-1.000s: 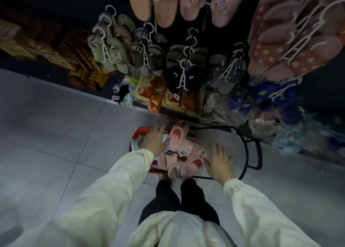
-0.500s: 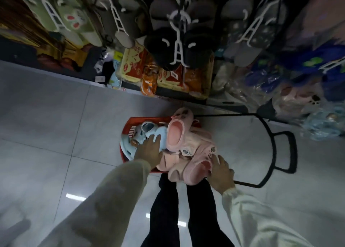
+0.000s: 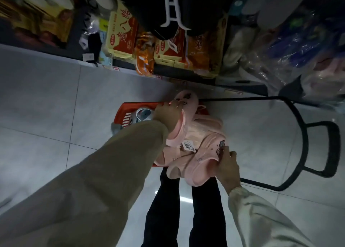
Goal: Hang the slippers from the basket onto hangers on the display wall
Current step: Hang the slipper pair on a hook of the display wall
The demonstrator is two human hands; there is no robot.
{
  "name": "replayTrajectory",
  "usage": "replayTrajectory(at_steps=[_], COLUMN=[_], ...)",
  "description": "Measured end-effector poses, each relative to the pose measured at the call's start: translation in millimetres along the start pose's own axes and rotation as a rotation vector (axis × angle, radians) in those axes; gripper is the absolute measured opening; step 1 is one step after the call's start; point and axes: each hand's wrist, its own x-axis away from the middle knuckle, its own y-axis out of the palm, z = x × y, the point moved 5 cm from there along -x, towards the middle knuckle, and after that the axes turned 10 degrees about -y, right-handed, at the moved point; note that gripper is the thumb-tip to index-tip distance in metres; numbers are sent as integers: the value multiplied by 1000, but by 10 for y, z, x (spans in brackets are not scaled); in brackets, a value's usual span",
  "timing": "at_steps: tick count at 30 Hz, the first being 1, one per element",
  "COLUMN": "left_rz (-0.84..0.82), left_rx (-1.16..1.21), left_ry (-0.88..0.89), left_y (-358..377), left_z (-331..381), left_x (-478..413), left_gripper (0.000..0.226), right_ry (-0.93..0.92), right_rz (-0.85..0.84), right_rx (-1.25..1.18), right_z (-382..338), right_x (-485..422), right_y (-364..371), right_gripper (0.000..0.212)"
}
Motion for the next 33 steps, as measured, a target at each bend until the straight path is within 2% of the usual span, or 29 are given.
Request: replayTrajectory(at_steps=[4,10,13,16,20,23,25,29,33], left_rz=[93,86,162,183,68,-42,-89,-27,74], left_rx=[8,4,9,-22,-3,26,19,89,155], left_ry=[23,66,126,133,118,73,59,79,103], left_y=[-17,-115,-127,-47,101,293,388,553,638], left_z=[116,236,273,253,245,220,215,219,267], left_x=[-176,-140,-25,141,428,644,775,924,1000], left_gripper=[32,31,27,34,51,64,64,48,51], right_ry=[10,-28,-65,-127,-254,-339,-375,-530,-557], right_rz=[17,110,179,219,260,230,198,198,121], right_rx=[-20,-15,-13,34,137,110,50,223,203], right_z=[10,-98,-177,-278,-501,-705,-814,-977,-1000], right_x=[-91,-25,52,120,159,176,172,157,113], right_y=[-6,-41,-103,-139,-154,-116,-53,138,274], right_gripper=[56,58,57,63,69,58,54,57,59])
